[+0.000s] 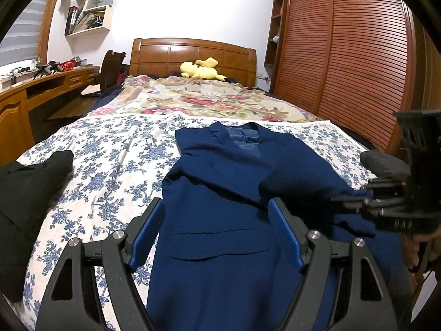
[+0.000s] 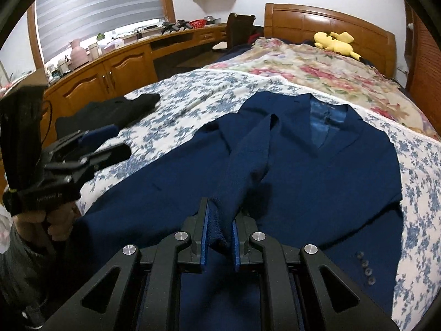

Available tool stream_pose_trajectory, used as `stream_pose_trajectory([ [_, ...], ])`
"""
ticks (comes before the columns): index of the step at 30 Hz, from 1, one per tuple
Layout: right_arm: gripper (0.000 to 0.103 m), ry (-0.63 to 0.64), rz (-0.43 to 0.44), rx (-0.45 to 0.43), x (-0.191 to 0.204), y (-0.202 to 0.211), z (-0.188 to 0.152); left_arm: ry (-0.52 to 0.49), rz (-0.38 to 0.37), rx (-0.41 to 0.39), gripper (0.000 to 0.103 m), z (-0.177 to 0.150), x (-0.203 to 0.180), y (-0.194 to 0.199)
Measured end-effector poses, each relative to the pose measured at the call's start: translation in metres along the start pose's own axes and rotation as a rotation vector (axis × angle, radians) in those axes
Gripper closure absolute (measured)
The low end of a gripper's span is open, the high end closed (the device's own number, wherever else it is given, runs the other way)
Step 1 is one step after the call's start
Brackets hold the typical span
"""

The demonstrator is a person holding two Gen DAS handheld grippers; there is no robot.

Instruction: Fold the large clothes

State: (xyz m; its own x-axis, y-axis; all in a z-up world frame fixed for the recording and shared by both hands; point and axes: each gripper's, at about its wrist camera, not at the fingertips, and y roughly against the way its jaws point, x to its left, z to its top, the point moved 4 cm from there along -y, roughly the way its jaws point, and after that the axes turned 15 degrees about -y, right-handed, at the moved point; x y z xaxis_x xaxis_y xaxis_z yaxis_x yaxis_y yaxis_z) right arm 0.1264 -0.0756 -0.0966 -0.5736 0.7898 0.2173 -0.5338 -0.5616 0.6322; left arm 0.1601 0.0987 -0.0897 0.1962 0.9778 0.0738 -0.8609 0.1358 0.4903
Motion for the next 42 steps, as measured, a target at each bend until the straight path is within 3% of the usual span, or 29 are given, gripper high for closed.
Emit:
stream_pose_trajectory([
  [3, 0.088, -0.003, 0.002, 0.006, 0.002, -0.007, 0.000, 0.000, -0.001, -0.001, 0.025, 0.000, 0.000, 0.000],
  [11, 0.072, -0.031, 0.044, -0.008, 0.000, 0.004, 0.005, -0.004, 0.004, 0.001, 0.025, 0.000, 0.002, 0.002],
  [28, 0.071, -0.059, -0.106, -0.043, -0.057, 0.028, -0.041, -0.022, 0.013, 0.073, 0.025, -0.029, -0.001, 0.028],
  [35, 0.071, -0.129, -0.190, -0.066, -0.095, 0.062, -0.064, -0.030, 0.031, 0.172, 0.025, -0.061, 0.009, 0.034],
  [42, 0.071, -0.202, -0.249, -0.077, -0.122, 0.092, -0.083, -0.031, 0.038, 0.225, 0.044, -0.074, 0.016, 0.043],
])
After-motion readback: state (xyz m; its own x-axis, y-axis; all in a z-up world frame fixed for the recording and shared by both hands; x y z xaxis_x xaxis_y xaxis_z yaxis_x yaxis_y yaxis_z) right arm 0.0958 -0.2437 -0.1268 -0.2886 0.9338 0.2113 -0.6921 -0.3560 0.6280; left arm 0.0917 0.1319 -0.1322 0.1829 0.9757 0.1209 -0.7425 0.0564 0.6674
